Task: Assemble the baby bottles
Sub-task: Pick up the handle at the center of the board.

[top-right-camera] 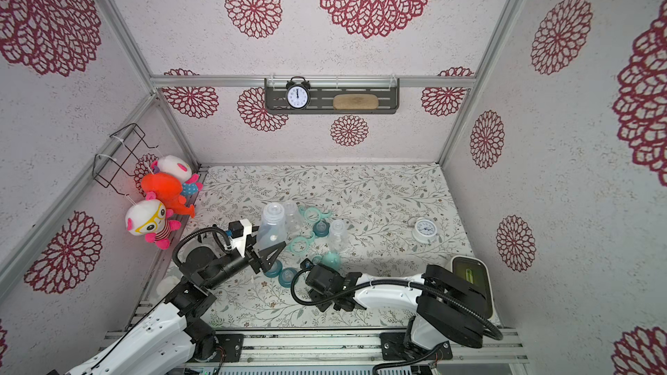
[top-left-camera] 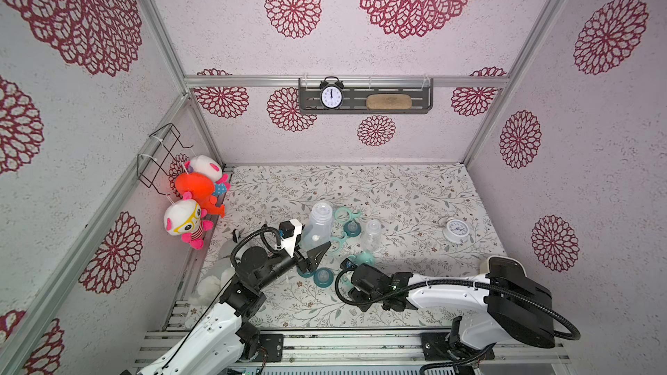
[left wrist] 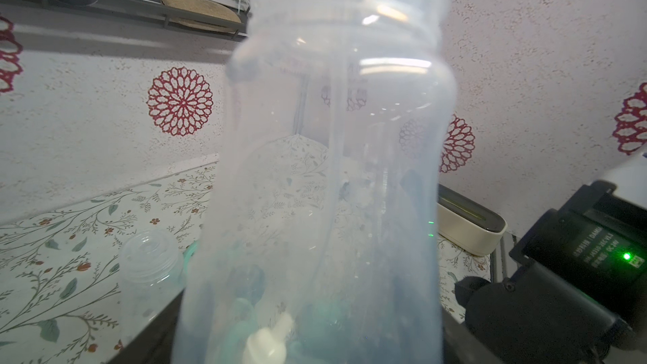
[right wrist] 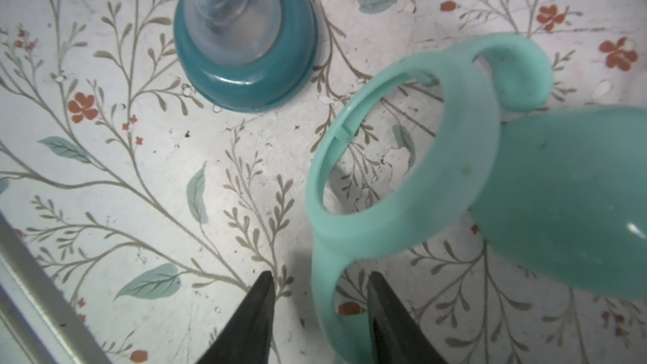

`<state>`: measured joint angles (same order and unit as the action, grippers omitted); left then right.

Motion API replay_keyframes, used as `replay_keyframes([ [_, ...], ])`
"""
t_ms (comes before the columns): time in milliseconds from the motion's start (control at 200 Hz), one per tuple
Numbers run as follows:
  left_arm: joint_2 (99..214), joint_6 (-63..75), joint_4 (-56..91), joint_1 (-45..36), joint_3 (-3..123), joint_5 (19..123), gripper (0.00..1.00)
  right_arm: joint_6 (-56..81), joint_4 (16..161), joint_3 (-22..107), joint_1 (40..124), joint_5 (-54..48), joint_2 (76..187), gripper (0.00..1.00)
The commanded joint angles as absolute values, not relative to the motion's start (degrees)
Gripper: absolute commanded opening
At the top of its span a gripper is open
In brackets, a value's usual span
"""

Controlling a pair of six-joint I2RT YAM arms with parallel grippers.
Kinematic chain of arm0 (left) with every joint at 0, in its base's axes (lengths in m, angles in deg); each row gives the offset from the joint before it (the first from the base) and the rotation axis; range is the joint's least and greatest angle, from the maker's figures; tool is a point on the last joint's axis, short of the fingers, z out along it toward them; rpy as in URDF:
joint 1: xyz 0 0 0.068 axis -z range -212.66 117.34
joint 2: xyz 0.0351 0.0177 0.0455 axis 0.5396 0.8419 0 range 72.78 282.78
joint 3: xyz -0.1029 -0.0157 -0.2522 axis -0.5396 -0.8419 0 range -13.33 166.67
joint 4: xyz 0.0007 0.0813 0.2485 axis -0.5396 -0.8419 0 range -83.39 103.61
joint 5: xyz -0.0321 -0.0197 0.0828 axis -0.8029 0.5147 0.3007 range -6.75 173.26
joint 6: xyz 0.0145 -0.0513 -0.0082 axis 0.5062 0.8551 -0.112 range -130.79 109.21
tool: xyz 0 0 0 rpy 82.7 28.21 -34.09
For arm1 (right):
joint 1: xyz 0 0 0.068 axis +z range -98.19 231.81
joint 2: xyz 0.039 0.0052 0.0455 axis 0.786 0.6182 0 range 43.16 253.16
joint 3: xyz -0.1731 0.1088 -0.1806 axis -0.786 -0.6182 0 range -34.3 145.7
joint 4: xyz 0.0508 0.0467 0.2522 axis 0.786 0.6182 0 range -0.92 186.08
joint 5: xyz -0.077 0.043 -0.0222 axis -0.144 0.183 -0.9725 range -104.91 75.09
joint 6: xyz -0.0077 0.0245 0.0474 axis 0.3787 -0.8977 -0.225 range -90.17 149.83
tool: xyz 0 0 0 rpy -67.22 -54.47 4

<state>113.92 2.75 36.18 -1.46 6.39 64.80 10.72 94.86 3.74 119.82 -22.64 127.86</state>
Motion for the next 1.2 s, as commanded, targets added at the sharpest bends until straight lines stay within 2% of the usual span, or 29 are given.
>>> replay_keyframes([
  [0,112.9,2.7,36.1,-1.9,5.6,65.4,0.0,10.1,92.5,3.3,119.3,-22.6,128.1,0.41],
  [180,112.8,2.9,36.3,-1.9,5.2,65.5,0.0,9.6,91.0,2.2,119.0,-22.0,128.2,0.33],
  [345,112.7,2.9,36.2,-1.9,5.1,65.5,0.0,10.5,90.4,2.0,118.6,-21.2,128.6,0.2],
  [565,112.5,3.0,36.1,-1.9,4.9,65.7,0.0,12.3,89.8,2.3,117.5,-20.7,127.6,0.12],
  [751,112.4,2.9,36.0,-1.9,4.8,65.9,0.0,14.3,89.5,2.9,115.8,-19.7,126.7,0.0],
  [976,112.9,3.2,37.8,-1.9,3.7,67.1,0.0,14.4,91.1,5.5,114.4,-15.8,124.2,0.0],
  [1191,114.2,2.6,40.5,-1.9,3.3,67.7,0.0,11.0,94.5,8.6,114.2,-15.5,115.4,0.0],
])
